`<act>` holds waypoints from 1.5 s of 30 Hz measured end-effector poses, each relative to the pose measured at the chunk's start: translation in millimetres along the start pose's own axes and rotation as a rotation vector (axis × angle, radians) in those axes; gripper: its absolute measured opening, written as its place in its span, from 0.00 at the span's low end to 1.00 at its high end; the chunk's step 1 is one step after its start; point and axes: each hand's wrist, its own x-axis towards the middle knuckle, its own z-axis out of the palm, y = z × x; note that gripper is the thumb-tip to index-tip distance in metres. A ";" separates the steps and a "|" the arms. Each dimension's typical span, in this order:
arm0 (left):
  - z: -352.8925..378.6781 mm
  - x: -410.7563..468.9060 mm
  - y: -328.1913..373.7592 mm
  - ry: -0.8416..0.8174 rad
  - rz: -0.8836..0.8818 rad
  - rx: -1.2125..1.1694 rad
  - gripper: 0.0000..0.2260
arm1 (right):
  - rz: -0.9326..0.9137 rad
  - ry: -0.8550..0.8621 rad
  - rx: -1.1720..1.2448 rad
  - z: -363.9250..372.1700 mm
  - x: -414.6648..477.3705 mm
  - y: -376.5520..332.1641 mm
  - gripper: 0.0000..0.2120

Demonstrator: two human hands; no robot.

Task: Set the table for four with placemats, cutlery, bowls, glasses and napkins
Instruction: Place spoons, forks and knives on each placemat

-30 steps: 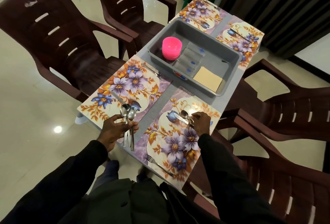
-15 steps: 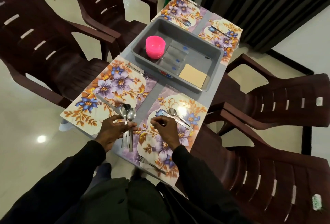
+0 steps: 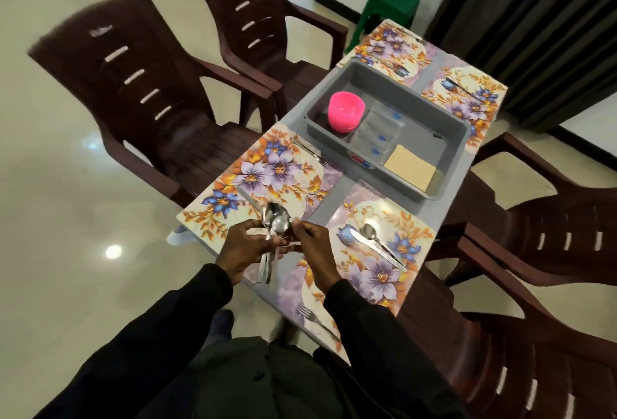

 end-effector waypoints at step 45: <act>-196.0 179.9 156.4 -0.418 -0.170 0.143 0.24 | 0.051 0.950 0.028 130.1 92.3 20.9 0.07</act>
